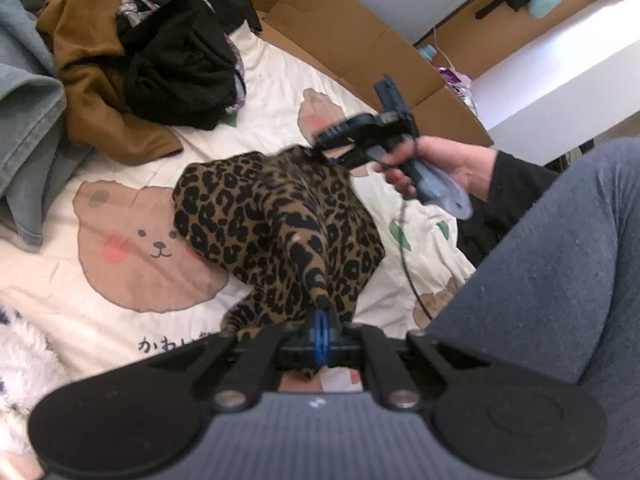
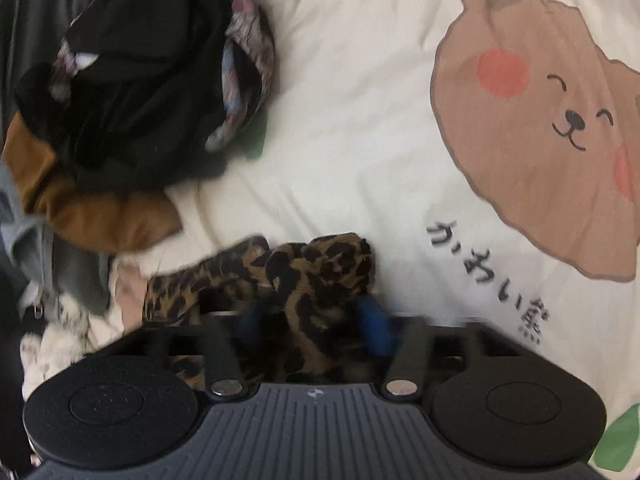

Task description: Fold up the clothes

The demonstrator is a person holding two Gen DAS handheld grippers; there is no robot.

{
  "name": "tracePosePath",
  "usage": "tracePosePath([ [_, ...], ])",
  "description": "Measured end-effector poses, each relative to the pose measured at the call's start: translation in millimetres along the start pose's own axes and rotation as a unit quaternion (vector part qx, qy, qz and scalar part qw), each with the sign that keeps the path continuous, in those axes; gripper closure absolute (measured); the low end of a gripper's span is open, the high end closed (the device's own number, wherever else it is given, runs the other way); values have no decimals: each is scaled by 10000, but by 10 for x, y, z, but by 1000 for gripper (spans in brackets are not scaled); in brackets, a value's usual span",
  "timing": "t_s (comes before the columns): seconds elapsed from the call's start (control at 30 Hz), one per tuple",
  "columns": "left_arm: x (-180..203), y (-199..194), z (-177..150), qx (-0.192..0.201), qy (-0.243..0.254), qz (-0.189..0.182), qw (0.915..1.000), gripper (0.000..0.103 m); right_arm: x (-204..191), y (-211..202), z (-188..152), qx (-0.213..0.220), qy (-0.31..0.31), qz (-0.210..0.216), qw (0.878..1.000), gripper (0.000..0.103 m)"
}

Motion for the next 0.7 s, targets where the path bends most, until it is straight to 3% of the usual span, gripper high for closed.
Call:
tracePosePath([
  [0.03, -11, -9, 11, 28, -18, 12, 10000, 102, -11, -28, -26, -37, -102, -32, 9999, 91],
  [0.13, -35, -54, 65, 150, -32, 7, 9999, 102, -52, -261, -74, 21, -438, -270, 9987, 97],
  [0.5, 460, -402, 538, 875, 457, -468, 9940, 103, 45, -1571, -58, 918, -520, -669, 9922, 100],
  [0.7, 895, -353, 775, 940, 898, -771, 9885, 103, 213, -2241, -108, 1471, -490, -957, 9833, 100],
])
Point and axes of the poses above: each gripper's, at about its wrist camera, not at the fingertips, and y roughly the way its jaws point, x to its right, z to its top, the point moved 3 cm from there along y, roughly the way its jaws point, and after that the axes turned 13 degrees about -x, right-handed, at the moved point
